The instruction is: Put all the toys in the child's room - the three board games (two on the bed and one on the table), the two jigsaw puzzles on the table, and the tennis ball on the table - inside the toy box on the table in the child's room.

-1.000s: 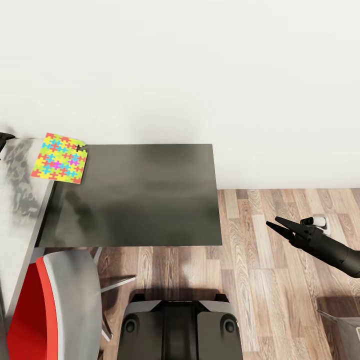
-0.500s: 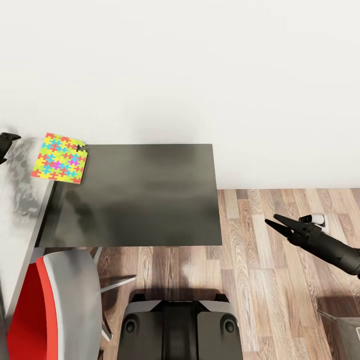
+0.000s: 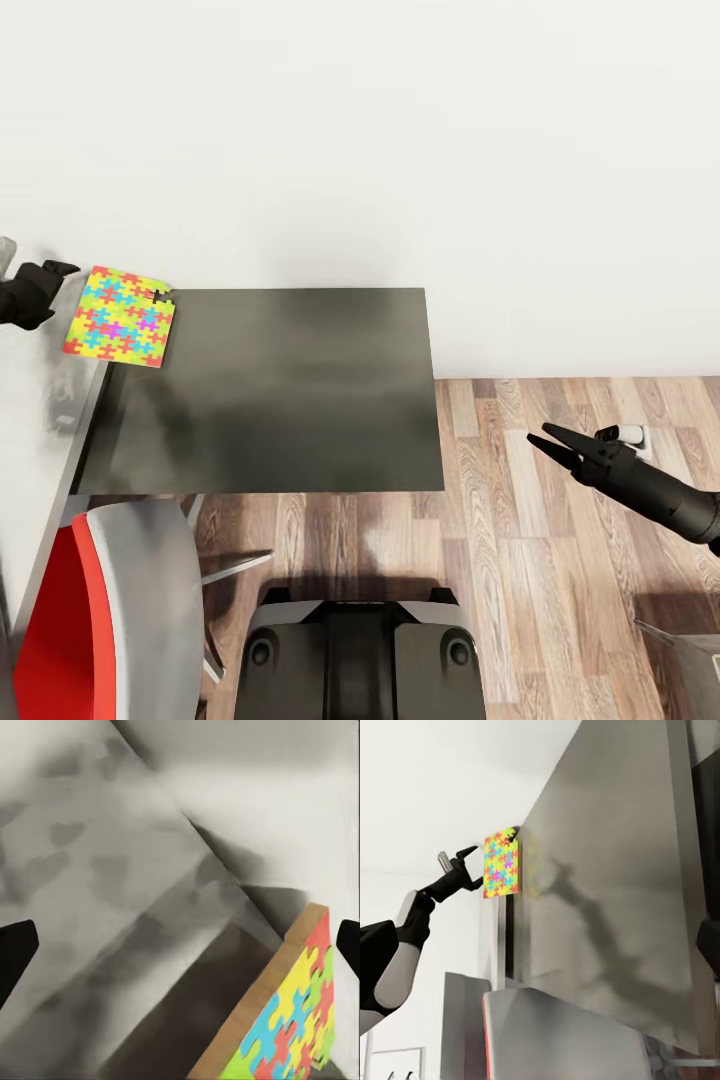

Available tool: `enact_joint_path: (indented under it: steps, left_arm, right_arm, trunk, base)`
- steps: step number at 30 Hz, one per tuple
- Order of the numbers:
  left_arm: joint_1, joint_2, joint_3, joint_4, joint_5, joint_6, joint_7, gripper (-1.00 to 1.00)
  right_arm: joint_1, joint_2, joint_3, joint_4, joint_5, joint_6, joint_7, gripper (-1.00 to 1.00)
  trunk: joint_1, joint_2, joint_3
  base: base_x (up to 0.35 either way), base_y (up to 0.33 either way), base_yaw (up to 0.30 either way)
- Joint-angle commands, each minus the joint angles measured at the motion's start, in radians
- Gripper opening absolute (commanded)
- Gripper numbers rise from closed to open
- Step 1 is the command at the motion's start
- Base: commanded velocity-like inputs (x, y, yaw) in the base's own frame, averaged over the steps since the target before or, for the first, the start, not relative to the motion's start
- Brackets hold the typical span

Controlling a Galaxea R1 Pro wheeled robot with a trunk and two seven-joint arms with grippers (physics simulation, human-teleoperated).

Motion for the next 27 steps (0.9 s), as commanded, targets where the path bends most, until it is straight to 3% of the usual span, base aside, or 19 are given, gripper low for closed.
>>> enact_joint_path:
  steps: [1,6,27]
  left_arm:
    - [-0.001,-0.006,0.001,-0.001,0.010,0.004,0.009,1.00]
    - [-0.004,-0.021,0.001,-0.003,0.009,0.005,0.011,1.00]
    - [-0.005,-0.025,0.001,-0.005,0.007,0.005,0.017,1.00]
  right_arm:
    - [-0.001,0.000,-0.001,0.000,0.004,0.004,0.004,1.00]
    - [-0.004,0.006,0.000,0.000,0.003,0.004,-0.028,1.00]
    - [-0.018,0.040,0.002,0.000,0.002,0.004,-0.074,1.00]
  trunk:
    - [0.001,-0.002,-0.001]
    - [0.001,-0.002,-0.001]
    - [0.001,-0.002,-0.001]
  base:
    - [0.000,0.000,0.000]
    - [0.000,0.000,0.000]
    - [0.000,0.000,0.013]
